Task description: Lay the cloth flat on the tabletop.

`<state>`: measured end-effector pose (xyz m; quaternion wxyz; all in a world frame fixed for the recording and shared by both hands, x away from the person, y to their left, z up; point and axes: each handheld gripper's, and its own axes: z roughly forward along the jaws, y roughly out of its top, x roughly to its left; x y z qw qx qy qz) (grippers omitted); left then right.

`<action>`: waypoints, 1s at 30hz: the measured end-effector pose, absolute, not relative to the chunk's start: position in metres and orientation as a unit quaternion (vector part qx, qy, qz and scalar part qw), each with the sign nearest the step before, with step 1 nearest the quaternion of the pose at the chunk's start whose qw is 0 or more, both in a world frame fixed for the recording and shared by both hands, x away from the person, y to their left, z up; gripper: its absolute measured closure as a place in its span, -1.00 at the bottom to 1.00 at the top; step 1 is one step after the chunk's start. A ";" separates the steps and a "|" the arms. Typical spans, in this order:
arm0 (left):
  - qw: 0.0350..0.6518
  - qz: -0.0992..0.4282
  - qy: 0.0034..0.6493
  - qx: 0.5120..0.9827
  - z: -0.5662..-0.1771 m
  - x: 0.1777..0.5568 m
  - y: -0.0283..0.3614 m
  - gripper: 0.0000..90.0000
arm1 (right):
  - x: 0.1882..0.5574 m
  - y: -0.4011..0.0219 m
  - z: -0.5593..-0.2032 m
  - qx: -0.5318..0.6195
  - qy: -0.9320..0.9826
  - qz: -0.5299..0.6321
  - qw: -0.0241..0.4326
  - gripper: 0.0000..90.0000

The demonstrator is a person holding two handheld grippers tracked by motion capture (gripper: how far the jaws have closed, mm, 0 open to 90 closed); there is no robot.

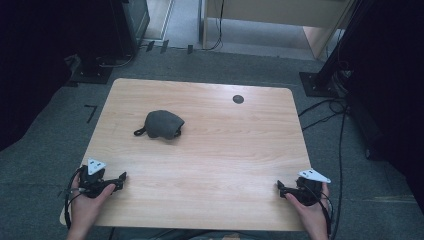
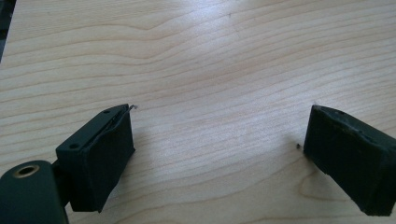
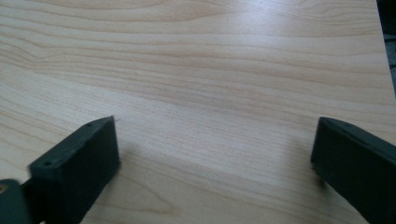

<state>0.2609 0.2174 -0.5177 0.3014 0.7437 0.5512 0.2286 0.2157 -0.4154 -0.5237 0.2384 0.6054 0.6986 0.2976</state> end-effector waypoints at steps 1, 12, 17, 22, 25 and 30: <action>0.301 0.229 0.554 0.742 -0.518 0.261 0.218 -0.82 | 0.215 -0.414 -0.522 0.607 0.697 0.297 0.238 -0.69; 0.300 0.230 0.554 0.741 -0.518 0.261 0.218 -0.82 | 0.230 -0.362 -0.493 0.571 0.700 0.348 0.251 -0.45; 0.300 0.230 0.555 0.741 -0.518 0.262 0.217 -0.82 | 0.242 -0.322 -0.481 0.540 0.720 0.355 0.252 -0.27; 0.300 0.230 0.554 0.742 -0.518 0.263 0.217 -0.82 | 0.258 -0.285 -0.472 0.515 0.733 0.370 0.247 -0.14; 0.300 0.230 0.553 0.743 -0.518 0.263 0.218 -0.82 | 0.268 -0.261 -0.463 0.499 0.737 0.385 0.243 -0.07; 0.300 0.229 0.552 0.743 -0.518 0.263 0.218 -0.82 | 0.287 -0.215 -0.453 0.459 0.754 0.409 0.231 0.02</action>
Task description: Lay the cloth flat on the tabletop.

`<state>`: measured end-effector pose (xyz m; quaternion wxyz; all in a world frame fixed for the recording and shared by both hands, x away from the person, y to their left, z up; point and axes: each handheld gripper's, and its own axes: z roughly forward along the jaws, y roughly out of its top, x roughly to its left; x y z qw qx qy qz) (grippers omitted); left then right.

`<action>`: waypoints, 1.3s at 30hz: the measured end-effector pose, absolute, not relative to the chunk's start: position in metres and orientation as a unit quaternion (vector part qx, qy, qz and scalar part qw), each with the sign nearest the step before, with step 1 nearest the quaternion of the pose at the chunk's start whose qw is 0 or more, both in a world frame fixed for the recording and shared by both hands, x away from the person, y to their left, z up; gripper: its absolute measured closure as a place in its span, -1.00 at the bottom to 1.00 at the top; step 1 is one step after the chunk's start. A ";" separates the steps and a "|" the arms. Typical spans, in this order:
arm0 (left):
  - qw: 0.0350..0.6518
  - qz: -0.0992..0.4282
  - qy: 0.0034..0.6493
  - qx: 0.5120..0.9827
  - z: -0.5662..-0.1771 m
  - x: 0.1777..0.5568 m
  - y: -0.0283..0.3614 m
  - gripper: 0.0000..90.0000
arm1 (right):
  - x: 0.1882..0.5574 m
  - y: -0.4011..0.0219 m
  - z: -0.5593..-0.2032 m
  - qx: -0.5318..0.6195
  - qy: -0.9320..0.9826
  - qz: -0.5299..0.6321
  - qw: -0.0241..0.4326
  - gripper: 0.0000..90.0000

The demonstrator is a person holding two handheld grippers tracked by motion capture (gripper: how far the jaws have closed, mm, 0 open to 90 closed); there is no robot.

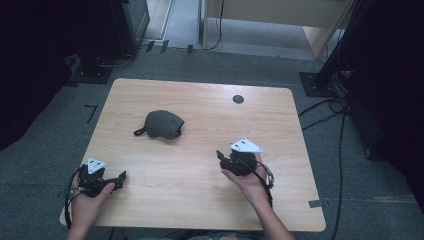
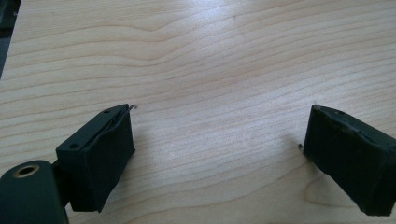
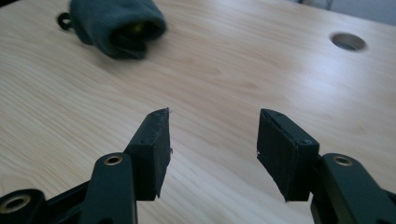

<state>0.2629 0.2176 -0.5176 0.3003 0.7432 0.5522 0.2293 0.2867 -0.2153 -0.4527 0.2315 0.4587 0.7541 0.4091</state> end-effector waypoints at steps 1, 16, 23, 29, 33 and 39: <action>0.300 0.229 0.552 0.743 -0.518 0.263 0.218 -0.82 | 0.291 -0.206 -0.452 0.453 0.756 0.412 0.229 0.03; 0.302 0.229 0.551 0.743 -0.518 0.263 0.217 -0.82 | 0.349 -0.093 -0.473 0.405 0.789 0.431 0.167 0.39; 0.300 0.228 0.548 0.747 -0.517 0.262 0.217 -0.82 | 0.377 -0.077 -0.498 0.460 0.771 0.417 0.142 0.53; 0.298 0.220 0.548 0.750 -0.512 0.260 0.215 -0.68 | 0.378 -0.081 -0.496 0.432 0.781 0.429 0.141 1.00; 0.322 0.214 0.542 0.747 -0.502 0.265 0.203 -0.68 | 0.366 -0.102 -0.477 0.425 0.770 0.448 0.161 1.00; 0.357 0.204 0.510 0.755 -0.483 0.276 0.169 -0.68 | 0.335 -0.136 -0.446 0.394 0.769 0.469 0.184 1.00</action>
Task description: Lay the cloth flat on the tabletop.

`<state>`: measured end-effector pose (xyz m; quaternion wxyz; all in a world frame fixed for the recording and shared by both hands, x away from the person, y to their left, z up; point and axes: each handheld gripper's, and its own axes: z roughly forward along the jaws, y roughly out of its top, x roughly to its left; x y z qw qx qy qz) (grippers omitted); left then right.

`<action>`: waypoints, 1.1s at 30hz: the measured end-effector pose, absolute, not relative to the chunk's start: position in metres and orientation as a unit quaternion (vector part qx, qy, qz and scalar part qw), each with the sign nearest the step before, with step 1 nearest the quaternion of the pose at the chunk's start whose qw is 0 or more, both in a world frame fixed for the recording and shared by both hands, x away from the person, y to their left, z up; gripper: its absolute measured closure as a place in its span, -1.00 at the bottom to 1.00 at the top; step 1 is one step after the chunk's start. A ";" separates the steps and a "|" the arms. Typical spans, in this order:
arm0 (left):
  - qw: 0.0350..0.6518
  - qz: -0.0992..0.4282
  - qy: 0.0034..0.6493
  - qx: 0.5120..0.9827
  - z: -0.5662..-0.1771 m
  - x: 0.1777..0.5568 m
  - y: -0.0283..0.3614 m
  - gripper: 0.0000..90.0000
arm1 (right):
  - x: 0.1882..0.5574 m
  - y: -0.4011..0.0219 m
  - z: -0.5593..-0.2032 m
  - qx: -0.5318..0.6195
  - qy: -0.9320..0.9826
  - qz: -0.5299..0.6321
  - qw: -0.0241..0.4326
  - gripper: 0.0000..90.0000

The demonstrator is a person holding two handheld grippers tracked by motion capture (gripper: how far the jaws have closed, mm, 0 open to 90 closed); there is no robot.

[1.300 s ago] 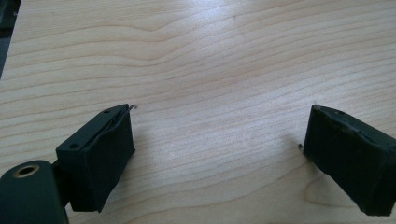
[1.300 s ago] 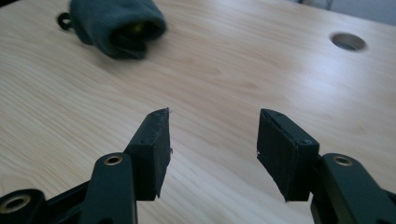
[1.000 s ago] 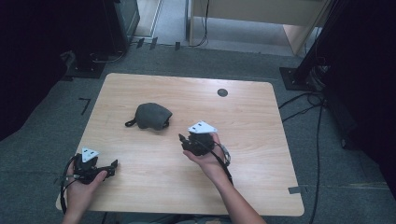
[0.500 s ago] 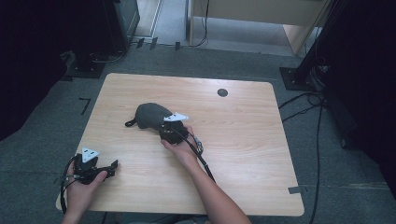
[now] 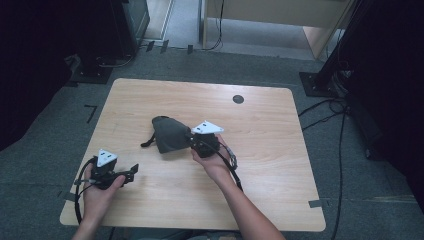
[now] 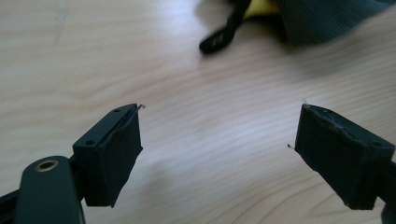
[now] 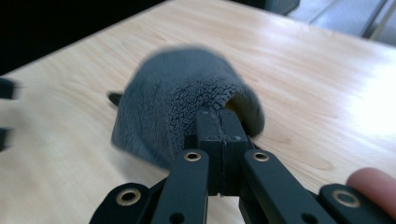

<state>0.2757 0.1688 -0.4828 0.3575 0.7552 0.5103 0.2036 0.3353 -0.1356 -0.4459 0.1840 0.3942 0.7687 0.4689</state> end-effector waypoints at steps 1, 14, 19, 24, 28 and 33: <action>0.361 0.203 0.503 0.758 -0.480 0.278 0.163 -0.68 | 0.329 -0.141 -0.440 0.386 0.768 0.476 0.185 1.00; 0.408 0.125 0.415 0.803 -0.475 0.308 0.084 -0.46 | 0.290 -0.228 -0.458 0.478 0.711 0.435 0.277 0.54; 0.364 0.134 0.404 0.829 -0.492 0.303 0.062 -0.37 | 0.273 -0.194 -0.468 0.408 0.763 0.465 0.186 0.20; 0.356 0.121 0.408 0.832 -0.504 0.303 0.052 0.23 | 0.273 -0.151 -0.498 0.390 0.806 0.407 0.179 0.07; 0.370 0.105 0.401 0.832 -0.505 0.303 0.056 0.84 | 0.276 -0.148 -0.508 0.405 0.805 0.381 0.207 0.79; 0.384 0.089 0.402 0.826 -0.498 0.306 0.077 0.88 | 0.283 -0.186 -0.482 0.433 0.761 0.426 0.230 0.85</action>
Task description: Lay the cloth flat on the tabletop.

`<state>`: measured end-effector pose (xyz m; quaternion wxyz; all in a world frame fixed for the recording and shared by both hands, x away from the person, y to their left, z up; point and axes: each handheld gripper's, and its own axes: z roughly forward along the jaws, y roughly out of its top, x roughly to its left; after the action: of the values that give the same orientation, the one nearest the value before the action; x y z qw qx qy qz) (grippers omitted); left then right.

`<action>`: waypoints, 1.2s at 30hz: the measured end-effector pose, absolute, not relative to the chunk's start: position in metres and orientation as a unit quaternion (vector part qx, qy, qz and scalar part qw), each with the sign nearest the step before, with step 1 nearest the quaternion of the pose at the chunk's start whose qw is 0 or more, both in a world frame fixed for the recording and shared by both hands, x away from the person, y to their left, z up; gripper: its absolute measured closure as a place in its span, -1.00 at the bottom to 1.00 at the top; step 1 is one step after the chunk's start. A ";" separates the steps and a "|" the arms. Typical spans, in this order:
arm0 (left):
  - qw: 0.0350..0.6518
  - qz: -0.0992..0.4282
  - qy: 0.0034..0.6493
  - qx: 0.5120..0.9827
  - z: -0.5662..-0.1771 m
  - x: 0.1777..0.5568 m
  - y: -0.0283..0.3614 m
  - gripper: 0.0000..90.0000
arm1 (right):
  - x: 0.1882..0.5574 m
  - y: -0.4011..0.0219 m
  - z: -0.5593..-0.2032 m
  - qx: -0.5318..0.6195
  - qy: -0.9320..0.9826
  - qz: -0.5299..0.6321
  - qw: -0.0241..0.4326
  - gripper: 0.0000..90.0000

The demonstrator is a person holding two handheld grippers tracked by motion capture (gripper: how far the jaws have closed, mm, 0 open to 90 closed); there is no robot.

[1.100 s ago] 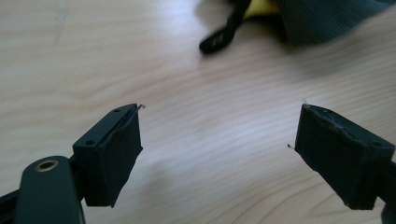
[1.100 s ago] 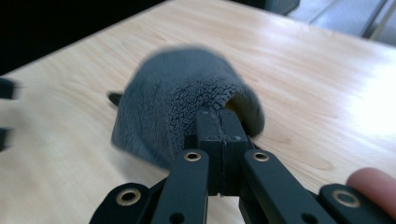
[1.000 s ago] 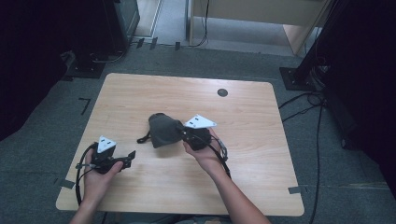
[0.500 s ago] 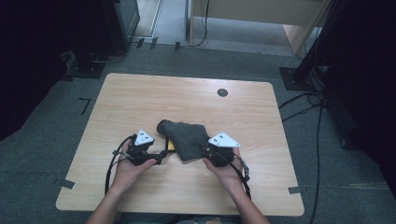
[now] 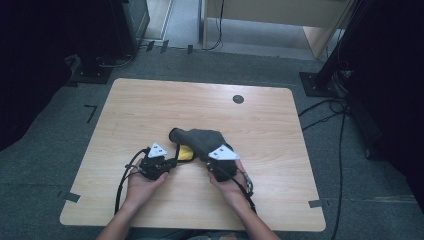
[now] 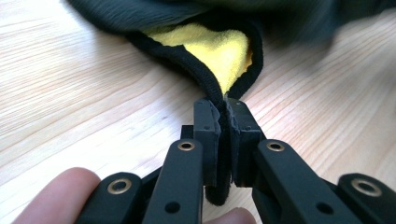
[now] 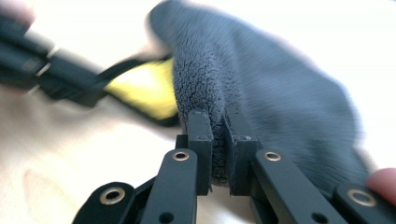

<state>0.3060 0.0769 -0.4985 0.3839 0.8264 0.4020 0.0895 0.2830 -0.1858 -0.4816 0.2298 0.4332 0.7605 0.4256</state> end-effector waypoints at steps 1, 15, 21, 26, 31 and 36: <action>0.386 0.090 0.401 0.826 -0.497 0.306 0.082 0.88 | 0.284 -0.197 -0.475 0.444 0.747 0.437 0.232 0.85; 0.498 0.063 0.391 0.771 -0.455 0.299 0.140 0.91 | 0.279 -0.294 -0.413 0.480 0.668 0.528 0.211 0.86; 0.534 0.068 0.352 0.766 -0.434 0.288 0.141 0.91 | 0.266 -0.293 -0.391 0.459 0.678 0.537 0.203 0.86; 0.560 0.072 0.304 0.768 -0.408 0.274 0.139 0.91 | 0.239 -0.275 -0.354 0.417 0.705 0.536 0.206 0.86; 0.484 0.100 0.380 0.782 -0.422 0.291 0.143 0.91 | 0.256 -0.278 -0.367 0.442 0.714 0.494 0.224 0.81; 0.422 0.104 0.522 0.734 -0.480 0.320 0.152 0.66 | 0.296 -0.307 -0.431 0.569 0.667 0.391 0.280 0.33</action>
<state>0.3199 0.1523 -0.4798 0.4219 0.7343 0.5216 0.1036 0.2957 -0.3068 -0.4314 0.2800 0.5695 0.6668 0.3908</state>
